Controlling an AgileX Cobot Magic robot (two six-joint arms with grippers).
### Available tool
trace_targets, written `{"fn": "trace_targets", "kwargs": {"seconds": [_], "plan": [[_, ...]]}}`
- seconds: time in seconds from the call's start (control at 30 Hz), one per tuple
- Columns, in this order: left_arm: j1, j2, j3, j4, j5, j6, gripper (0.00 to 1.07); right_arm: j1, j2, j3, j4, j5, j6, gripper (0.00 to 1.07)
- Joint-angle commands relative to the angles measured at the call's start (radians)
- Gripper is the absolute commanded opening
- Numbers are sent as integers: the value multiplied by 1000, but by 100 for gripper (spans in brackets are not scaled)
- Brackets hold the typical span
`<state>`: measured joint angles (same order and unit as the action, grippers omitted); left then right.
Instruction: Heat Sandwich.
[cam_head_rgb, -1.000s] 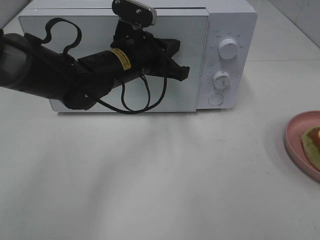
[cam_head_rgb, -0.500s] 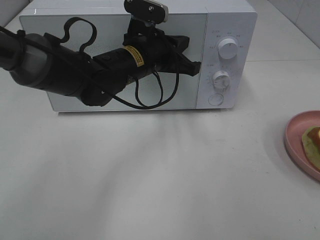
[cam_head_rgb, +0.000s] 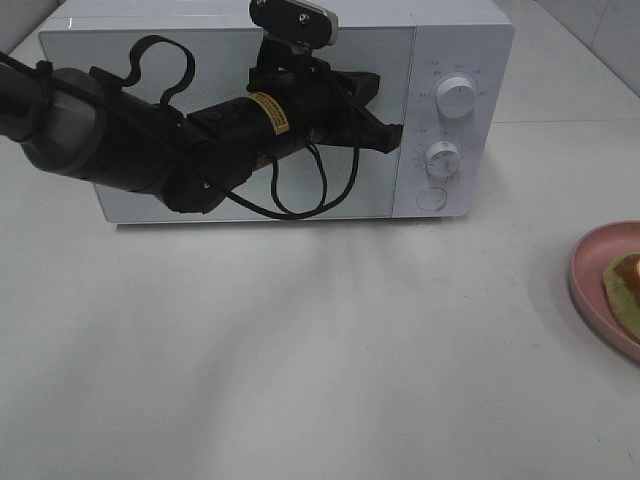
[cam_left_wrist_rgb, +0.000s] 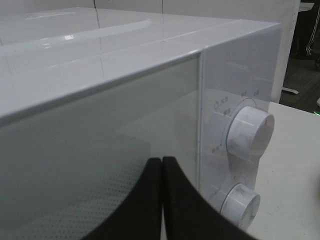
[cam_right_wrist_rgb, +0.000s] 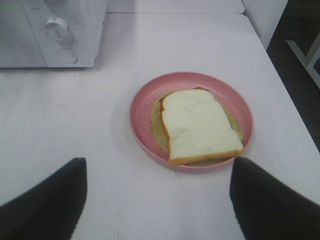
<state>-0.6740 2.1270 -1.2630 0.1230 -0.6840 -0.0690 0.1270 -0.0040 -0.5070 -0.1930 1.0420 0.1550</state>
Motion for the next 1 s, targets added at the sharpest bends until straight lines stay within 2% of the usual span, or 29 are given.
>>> {"fn": "trace_targets", "kwargs": {"seconds": [0.03,0.33,0.63,0.8,0.93,1.0], "plan": [[49,3,-23,-71,0,-8,0,-7,-27,1,-4,-3,0,76],[34,-63,88,-56,-7,-7,0,-7,-27,1,-4,-3,0,76],[-45,-190,266,-52,-7,0,0,-7,-27,1,-4,-3,0,76],[-58,-240,342,-54,0,-1,0,-7,-27,1,-4,-3,0,76],[-58,-323,426,-59,75,0,1,-7,-27,1,-4,-3,0,76],[-58,-343,434,-67,106,0,2,-7,-27,1,-4,-3,0,76]]}}
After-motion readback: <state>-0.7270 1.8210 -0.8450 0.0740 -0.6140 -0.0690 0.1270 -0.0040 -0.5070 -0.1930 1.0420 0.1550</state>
